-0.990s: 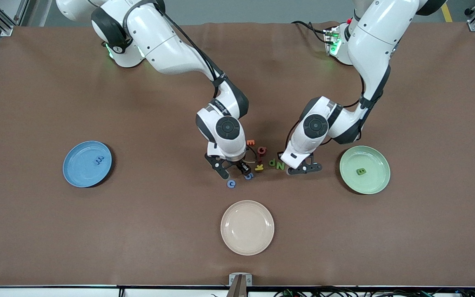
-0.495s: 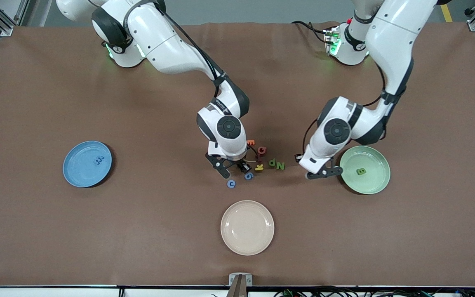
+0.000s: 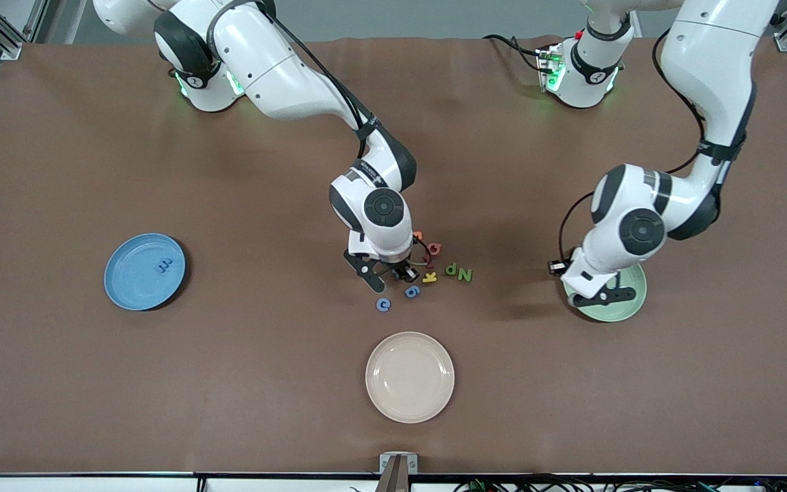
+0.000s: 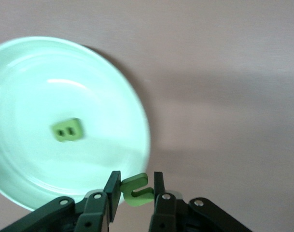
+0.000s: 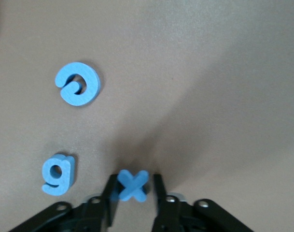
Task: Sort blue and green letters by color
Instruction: 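Release the c on the green plate while the right gripper drops x on blue plate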
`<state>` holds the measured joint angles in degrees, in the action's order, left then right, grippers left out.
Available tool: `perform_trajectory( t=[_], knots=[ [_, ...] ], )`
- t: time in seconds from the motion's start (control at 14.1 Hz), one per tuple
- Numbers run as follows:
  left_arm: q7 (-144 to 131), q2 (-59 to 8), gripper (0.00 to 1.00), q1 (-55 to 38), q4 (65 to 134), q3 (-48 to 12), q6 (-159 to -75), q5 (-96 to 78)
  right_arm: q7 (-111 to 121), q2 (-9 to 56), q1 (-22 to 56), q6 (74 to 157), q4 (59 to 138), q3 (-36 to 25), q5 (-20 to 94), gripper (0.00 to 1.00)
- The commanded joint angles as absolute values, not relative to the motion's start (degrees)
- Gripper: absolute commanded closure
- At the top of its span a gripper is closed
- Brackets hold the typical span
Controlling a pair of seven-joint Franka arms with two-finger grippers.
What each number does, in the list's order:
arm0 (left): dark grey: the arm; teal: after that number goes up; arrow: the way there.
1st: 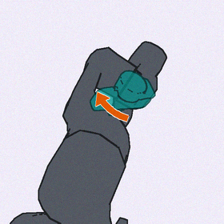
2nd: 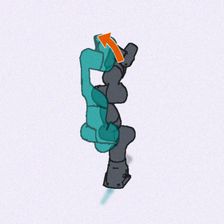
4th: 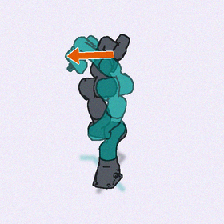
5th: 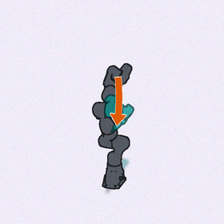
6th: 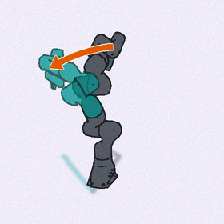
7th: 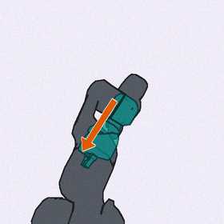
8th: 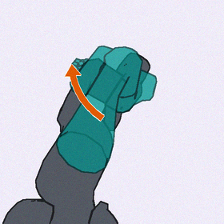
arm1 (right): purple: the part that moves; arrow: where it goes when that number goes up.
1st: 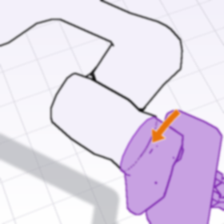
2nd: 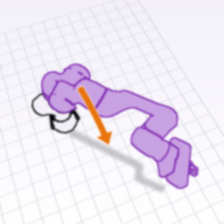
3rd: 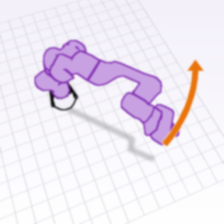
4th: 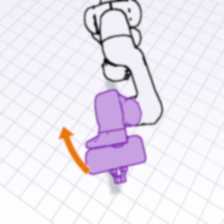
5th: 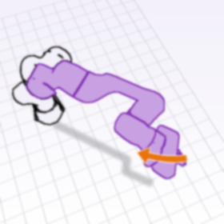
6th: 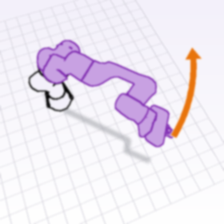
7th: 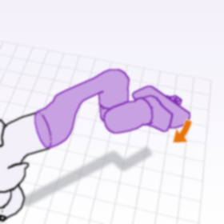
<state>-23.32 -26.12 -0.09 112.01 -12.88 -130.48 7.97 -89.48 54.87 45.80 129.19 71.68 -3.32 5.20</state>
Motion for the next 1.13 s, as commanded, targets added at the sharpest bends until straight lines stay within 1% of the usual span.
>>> perform_trajectory(
  t=[0.0, 0.07, 0.14, 0.35, 0.57, 0.64, 0.78, 0.85, 0.99, 1.06],
  knots=[
    [-20.13, -24.78, 0.80, 2.98, 114.34, -13.45, -130.69, 9.14, -90.44, 56.69, 46.32, 129.82, 70.14, -3.43, 4.48, 0.99],
    [-19.60, -24.79, 0.80, 3.25, 114.87, -13.36, -131.04, 9.23, -90.27, 56.52, 45.88, 129.55, 70.14, -3.43, 4.57, 1.00],
    [-19.16, -24.79, 0.80, 3.69, 115.40, -13.36, -131.65, 9.32, -88.52, 55.99, 45.18, 127.11, 70.05, -3.43, 4.57, 1.00],
    [-18.72, -24.70, 0.78, 4.83, 118.29, -13.45, -134.46, 11.51, -75.36, 51.78, 41.41, 116.75, 70.05, -3.34, 5.27, 1.00],
    [-18.63, -24.70, 0.75, 5.27, 119.09, -13.45, -135.53, 11.60, -65.07, 46.42, 37.63, 107.43, 72.50, -3.60, 5.19, 1.00],
    [-18.55, -24.70, 0.70, 5.27, 119.09, -13.45, -135.53, 11.60, -62.34, 43.88, 36.49, 107.05, 75.47, -3.60, 5.10, 1.00],
    [-18.46, -24.70, 0.47, 5.27, 119.09, -13.45, -135.53, 11.60, -53.57, 36.16, 33.42, 108.71, 85.64, -3.78, 4.75, 1.00],
    [-18.46, -24.70, 0.40, 5.27, 119.09, -13.53, -135.53, 11.60, -48.65, 31.34, 31.40, 111.16, 92.48, -3.78, 4.57, 1.00],
    [-18.46, -24.17, 0.36, 5.27, 119.09, -13.62, -135.35, 11.60, -38.20, 23.59, 27.09, 114.60, 103.74, -3.87, 4.40, 1.00],
    [-18.46, -23.73, 0.35, 5.27, 119.09, -13.71, -134.92, 11.60, -33.71, 21.29, 24.63, 115.48, 107.54, -3.95, 4.31, 1.00]
  ],
)
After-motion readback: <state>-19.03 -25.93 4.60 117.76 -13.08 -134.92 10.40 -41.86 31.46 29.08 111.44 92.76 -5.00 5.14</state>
